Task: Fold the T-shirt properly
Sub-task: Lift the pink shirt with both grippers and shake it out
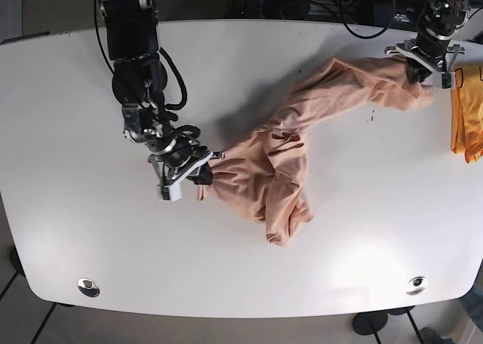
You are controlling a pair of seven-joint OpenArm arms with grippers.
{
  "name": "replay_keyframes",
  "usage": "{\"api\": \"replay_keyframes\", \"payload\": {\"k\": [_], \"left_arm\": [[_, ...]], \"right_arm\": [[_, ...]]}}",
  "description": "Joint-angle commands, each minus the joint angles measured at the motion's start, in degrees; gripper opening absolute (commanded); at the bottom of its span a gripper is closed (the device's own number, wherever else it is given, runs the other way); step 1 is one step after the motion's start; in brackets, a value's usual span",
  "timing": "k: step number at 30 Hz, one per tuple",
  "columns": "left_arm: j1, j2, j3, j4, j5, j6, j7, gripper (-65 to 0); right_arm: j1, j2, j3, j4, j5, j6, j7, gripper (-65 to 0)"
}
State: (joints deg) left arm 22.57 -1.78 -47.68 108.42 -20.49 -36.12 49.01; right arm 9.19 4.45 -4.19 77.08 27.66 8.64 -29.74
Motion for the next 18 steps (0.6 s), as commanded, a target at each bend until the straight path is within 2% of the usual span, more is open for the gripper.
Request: {"api": "replay_keyframes", "payload": {"k": [1, 4, 7, 10, 11, 13, 15, 18], "left_arm": [[-4.3, -0.5, -0.2, 3.1, -0.7, -1.4, 4.9, -65.0], [-7.4, -0.4, 2.0, 3.5, -0.7, -3.4, 10.2, -65.0], [-9.2, -0.4, 5.3, 3.6, -0.8, -3.5, 11.7, -65.0], [-10.7, -0.4, 9.7, 3.6, -0.9, -3.7, 11.8, -65.0], [-11.5, -0.4, 11.2, 3.6, -0.9, -3.7, 11.8, -65.0], [-14.3, -0.4, 15.0, 3.6, -0.9, -3.7, 11.8, -65.0], [-18.1, -0.5, 18.3, 3.6, -0.9, -3.7, 11.8, -65.0], [-26.6, -0.6, 22.5, 3.3, -0.3, -3.3, 11.8, -65.0]], "right_arm": [[-1.6, 2.2, 4.0, 9.5, 0.4, 0.19, -0.3, -63.4], [-8.7, 5.1, 10.1, 20.8, 0.4, 0.19, -2.3, -63.4], [-16.1, 7.6, 16.8, 28.6, 0.4, 0.19, -2.3, -63.4], [-23.7, 7.7, 23.4, 34.3, 0.4, 0.28, -2.1, -63.3], [-24.4, 7.6, 24.4, 35.0, 0.5, 0.28, -2.0, -63.3], [-24.2, 7.8, 25.2, 35.3, 3.9, 1.16, -2.0, -63.3], [-21.3, 8.2, 25.2, 35.3, 6.0, 0.89, -2.3, -63.3], [-13.8, 8.3, 25.0, 34.3, 5.9, 0.81, -5.2, -63.3]]}}
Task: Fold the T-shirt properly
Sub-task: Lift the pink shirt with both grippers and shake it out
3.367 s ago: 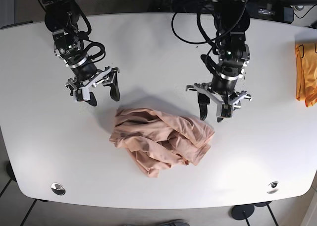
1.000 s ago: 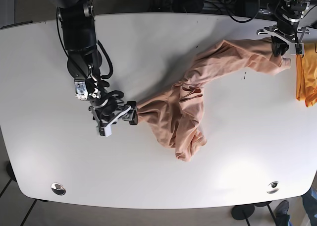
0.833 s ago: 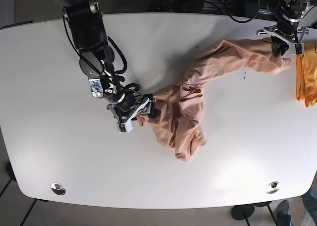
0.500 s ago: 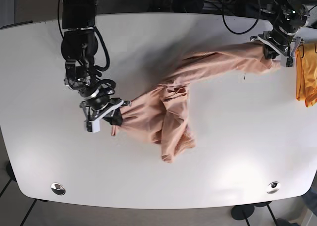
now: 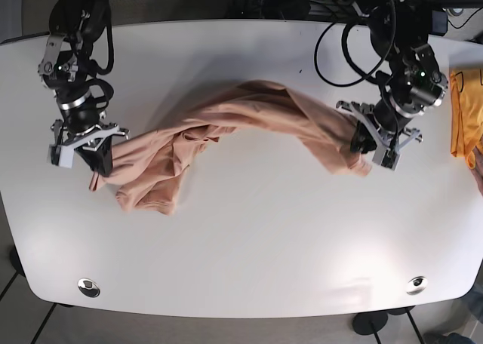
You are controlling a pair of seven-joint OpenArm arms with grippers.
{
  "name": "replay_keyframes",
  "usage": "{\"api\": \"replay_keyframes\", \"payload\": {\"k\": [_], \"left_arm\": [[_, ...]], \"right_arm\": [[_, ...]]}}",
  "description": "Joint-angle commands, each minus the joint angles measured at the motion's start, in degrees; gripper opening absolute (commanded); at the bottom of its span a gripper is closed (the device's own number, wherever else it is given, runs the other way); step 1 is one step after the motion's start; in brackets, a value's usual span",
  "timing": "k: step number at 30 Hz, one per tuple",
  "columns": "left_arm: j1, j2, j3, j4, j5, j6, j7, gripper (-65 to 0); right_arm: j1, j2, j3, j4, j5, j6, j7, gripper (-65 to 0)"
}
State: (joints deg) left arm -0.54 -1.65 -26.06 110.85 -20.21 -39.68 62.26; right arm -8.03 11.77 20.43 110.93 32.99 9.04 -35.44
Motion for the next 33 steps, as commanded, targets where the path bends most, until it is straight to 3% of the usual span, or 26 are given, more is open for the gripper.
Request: {"api": "replay_keyframes", "payload": {"k": [1, 4, 9, 14, 16, 21, 30, 33], "left_arm": [[-7.0, -0.9, 2.2, 0.6, -0.6, 0.7, -1.5, -65.0], [-18.3, -1.1, 6.4, -4.4, -0.6, 6.0, -1.5, -65.0], [-34.8, -4.3, 6.2, -14.4, -0.6, 6.2, -1.5, -65.0], [-44.3, -7.9, 6.2, -19.7, -0.7, 6.2, -1.6, -65.0], [-44.3, -8.2, 6.2, -19.6, -0.8, 6.2, -1.6, -65.0], [-35.3, -9.8, 3.5, -17.0, -1.1, 6.0, -1.7, -65.0], [-10.6, -9.3, -4.0, -7.2, -1.3, 5.8, -1.7, -65.0], [-4.7, -9.1, -7.7, -5.3, -1.3, 1.7, -1.7, -65.0]], "right_arm": [[6.8, 0.9, 0.4, -0.9, 0.5, 0.41, -1.8, -63.3], [20.6, 1.0, 0.2, -8.4, 0.5, 0.41, -7.2, -63.3], [39.3, 5.3, -2.6, -22.5, 0.5, 0.41, -8.0, -63.3], [53.7, 8.8, -2.9, -26.2, 0.6, 0.59, -9.8, -63.3], [54.2, 9.0, -2.7, -26.0, 0.7, 0.59, -10.7, -63.3], [38.8, 8.3, 2.0, -18.9, 0.9, 0.50, -10.8, -63.3], [5.3, 1.3, 9.3, -0.3, 1.0, 0.94, -10.8, -63.3], [-3.0, 0.1, 9.4, 3.2, 1.0, 0.94, -10.5, -63.3]]}}
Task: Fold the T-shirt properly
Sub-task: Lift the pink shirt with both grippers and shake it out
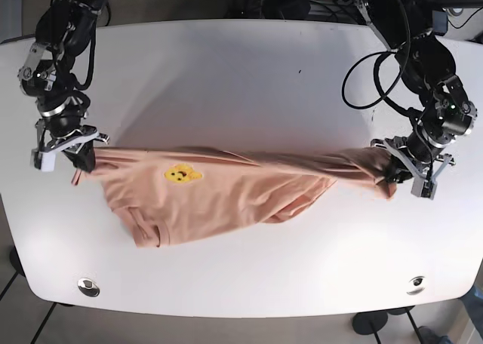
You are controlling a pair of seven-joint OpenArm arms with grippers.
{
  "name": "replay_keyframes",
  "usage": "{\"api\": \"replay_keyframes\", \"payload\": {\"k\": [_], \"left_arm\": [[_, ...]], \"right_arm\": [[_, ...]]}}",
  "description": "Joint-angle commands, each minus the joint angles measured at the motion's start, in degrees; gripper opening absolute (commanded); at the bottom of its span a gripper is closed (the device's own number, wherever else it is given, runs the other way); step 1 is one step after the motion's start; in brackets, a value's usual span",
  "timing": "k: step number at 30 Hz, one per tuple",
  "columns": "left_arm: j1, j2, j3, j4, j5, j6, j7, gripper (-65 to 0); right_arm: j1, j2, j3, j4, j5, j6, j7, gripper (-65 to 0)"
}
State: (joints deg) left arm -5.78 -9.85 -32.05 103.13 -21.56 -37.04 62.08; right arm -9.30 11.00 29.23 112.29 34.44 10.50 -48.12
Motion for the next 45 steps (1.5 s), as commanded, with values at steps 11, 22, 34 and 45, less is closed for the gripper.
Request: {"api": "replay_keyframes", "payload": {"k": [11, 22, 34, 45], "left_arm": [[7.2, 1.6, -6.1, 3.8, 0.6, -3.0, -1.6, -65.0], [-0.2, 0.6, 8.7, -1.3, 4.8, 1.4, -7.6, -65.0], [-31.8, -0.1, 14.5, -27.2, 11.7, 1.6, -10.3, -65.0], [-62.8, -2.4, 22.4, -44.6, 11.6, 1.7, -18.6, -65.0]], "right_arm": [[-8.9, -2.7, 0.1, 1.7, -0.7, 3.70, 1.9, -63.3], [6.4, 0.2, -4.4, -11.1, -0.9, 1.41, 1.7, -63.3], [38.9, 7.0, -11.5, -34.6, -1.0, 0.00, 2.3, -63.3], [68.8, 14.5, -19.3, -43.5, -0.6, 0.00, 3.8, -63.3]]}}
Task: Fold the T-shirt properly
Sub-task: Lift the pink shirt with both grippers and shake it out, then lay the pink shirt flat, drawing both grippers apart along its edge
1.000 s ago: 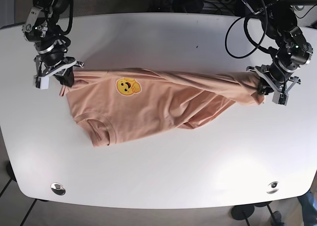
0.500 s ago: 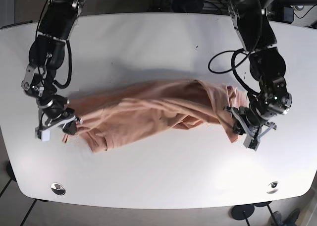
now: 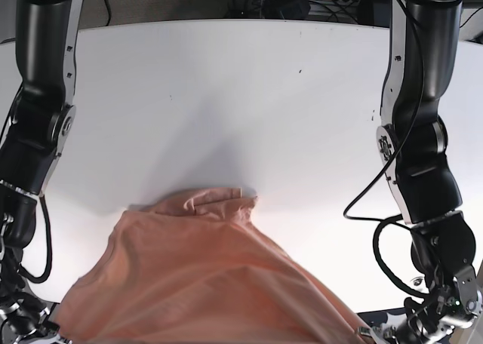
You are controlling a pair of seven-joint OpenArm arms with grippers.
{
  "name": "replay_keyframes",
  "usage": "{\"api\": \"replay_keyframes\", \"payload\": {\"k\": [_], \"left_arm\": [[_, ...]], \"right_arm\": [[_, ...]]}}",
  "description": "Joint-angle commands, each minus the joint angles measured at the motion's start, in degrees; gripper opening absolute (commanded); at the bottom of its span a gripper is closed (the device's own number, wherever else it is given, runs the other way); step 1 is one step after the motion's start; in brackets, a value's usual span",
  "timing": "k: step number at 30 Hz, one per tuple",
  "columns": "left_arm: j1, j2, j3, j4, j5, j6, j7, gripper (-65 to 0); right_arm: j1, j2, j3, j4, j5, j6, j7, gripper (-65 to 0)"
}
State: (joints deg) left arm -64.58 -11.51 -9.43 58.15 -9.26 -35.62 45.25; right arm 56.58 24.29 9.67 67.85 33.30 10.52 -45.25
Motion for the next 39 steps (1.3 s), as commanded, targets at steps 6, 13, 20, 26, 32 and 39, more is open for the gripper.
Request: {"api": "replay_keyframes", "payload": {"k": [6, 13, 20, 26, 32, 39], "left_arm": [[-3.9, -2.1, -0.4, 1.3, -1.0, 0.2, -1.6, -65.0], [6.5, -3.8, -2.9, 15.2, -1.1, -0.1, 4.0, -65.0], [39.9, -2.3, -13.5, 38.5, -2.1, -1.4, 6.0, -65.0], [57.9, 0.6, -25.3, 44.0, -10.3, -3.9, 6.0, -65.0], [69.0, 0.6, -34.3, 44.7, -22.0, -3.9, 5.9, -65.0], [76.1, 0.6, -41.1, 44.4, -31.8, -3.9, 5.9, -65.0]], "right_arm": [[-1.1, 2.2, 3.3, 8.5, 0.6, -0.02, -3.4, -63.3], [-17.8, 0.4, 10.2, 22.2, 0.7, -0.02, -6.6, -63.3], [-47.4, -6.6, 19.4, 36.0, 0.7, 0.68, -8.0, -63.1], [-62.5, -11.0, 23.0, 36.6, 0.5, 4.03, -7.9, -63.1], [-71.1, -13.4, 24.0, 36.6, 0.5, 7.28, -7.8, -63.1], [-75.7, -13.5, 23.8, 36.6, 0.6, 7.54, -7.8, -62.9]]}}
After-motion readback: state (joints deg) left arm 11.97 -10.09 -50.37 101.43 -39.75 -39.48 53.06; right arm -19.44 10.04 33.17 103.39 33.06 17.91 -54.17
